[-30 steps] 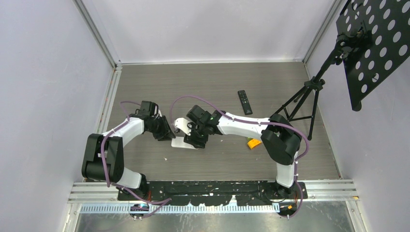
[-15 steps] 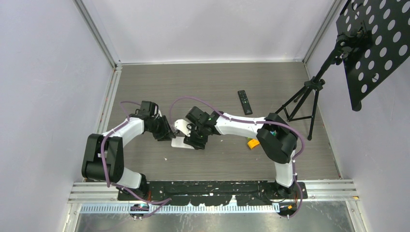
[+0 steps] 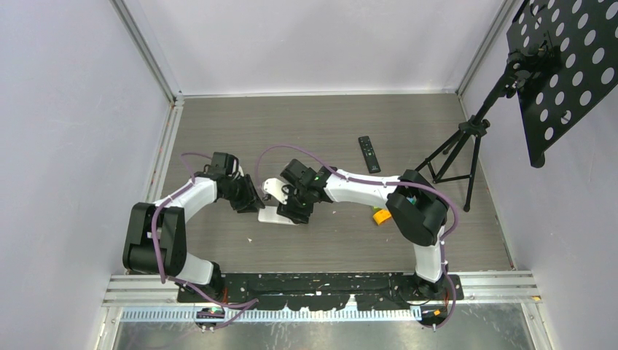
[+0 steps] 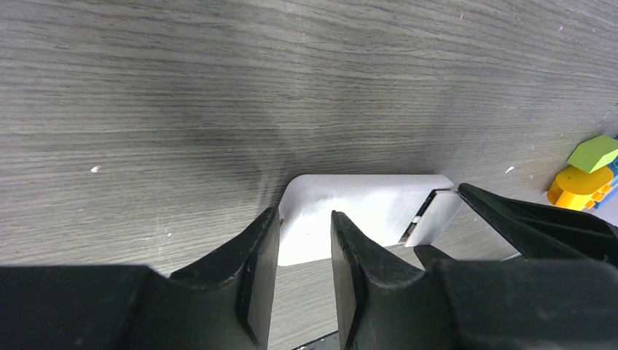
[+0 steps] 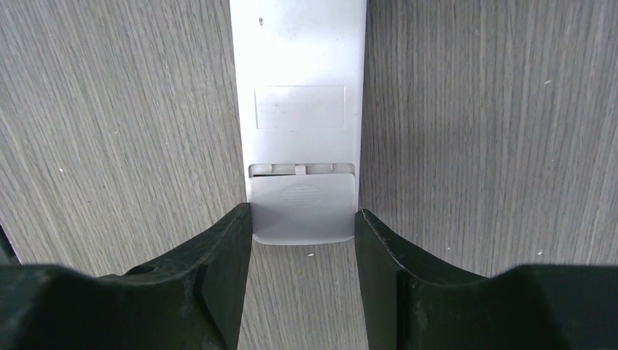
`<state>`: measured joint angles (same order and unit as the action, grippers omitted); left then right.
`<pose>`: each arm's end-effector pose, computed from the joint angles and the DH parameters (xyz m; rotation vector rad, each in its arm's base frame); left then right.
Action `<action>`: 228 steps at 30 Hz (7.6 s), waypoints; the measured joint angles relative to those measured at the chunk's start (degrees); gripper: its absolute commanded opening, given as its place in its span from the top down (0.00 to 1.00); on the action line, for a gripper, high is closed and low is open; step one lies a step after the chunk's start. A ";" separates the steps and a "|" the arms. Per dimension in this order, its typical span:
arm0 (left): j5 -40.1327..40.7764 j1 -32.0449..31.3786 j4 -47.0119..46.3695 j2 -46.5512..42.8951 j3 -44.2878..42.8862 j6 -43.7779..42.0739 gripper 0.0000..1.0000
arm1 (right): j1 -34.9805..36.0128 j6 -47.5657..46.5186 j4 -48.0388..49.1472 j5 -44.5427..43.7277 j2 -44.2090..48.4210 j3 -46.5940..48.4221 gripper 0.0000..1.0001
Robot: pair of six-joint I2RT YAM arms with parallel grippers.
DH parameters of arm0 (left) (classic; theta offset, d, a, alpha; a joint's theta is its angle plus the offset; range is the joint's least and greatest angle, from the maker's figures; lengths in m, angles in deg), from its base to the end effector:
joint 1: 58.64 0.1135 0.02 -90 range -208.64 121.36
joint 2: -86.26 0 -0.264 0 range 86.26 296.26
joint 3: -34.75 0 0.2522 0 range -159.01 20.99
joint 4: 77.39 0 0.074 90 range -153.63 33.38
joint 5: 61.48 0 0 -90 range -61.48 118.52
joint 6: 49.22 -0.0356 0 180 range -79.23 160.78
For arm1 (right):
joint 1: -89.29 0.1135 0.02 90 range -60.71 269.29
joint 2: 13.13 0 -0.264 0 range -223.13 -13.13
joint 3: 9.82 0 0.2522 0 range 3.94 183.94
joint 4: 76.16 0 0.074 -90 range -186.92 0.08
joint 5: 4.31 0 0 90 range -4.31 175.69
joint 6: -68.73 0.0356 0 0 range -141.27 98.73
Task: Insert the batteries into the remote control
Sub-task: Load the battery cover into the remote control.
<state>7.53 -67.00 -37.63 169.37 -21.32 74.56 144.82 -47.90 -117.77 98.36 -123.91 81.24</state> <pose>0.2506 -0.0497 0.1624 -0.5147 2.7686 -0.6941 0.2218 0.3369 0.1798 -1.8151 1.9666 0.4582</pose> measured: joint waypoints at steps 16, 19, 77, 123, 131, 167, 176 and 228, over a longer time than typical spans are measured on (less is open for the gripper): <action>-0.02 0.00 0.00 0.00 0.00 -0.02 0.67 | -0.07 0.04 -0.48 -0.04 -1.14 1.18 0.60; -0.04 0.00 0.00 -0.13 0.00 -0.02 0.67 | -0.07 0.28 -0.61 -0.09 -1.33 1.38 0.56; -0.44 0.00 0.26 -9.07 8.07 2.01 0.29 | -10.34 68.70 10.64 -7.76 5.09 -7.89 0.45; -3.10 0.00 -4.39 -7.82 9.99 4.79 0.44 | -8.59 79.93 12.94 -5.57 1.66 -9.20 0.44; -3.10 0.00 -4.37 -7.72 9.86 4.57 0.44 | -8.63 80.61 13.33 -5.16 2.56 -11.04 0.53; -4.68 0.00 -5.35 -7.02 9.86 4.79 0.39 | -7.56 93.20 26.47 2.75 4.76 -21.33 0.53; -3.69 -0.20 -5.25 -8.22 9.84 4.66 0.24 | -6.93 94.09 28.96 2.25 5.18 -22.03 0.51; -2.67 -0.13 -13.73 -16.61 18.45 8.02 0.27 | -7.37 102.42 39.98 2.12 9.20 -30.45 1.00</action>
<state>4.86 -67.13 -51.35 152.76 -2.87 82.58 137.45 54.52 -77.80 100.48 -114.71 50.79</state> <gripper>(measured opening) 0.569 0.194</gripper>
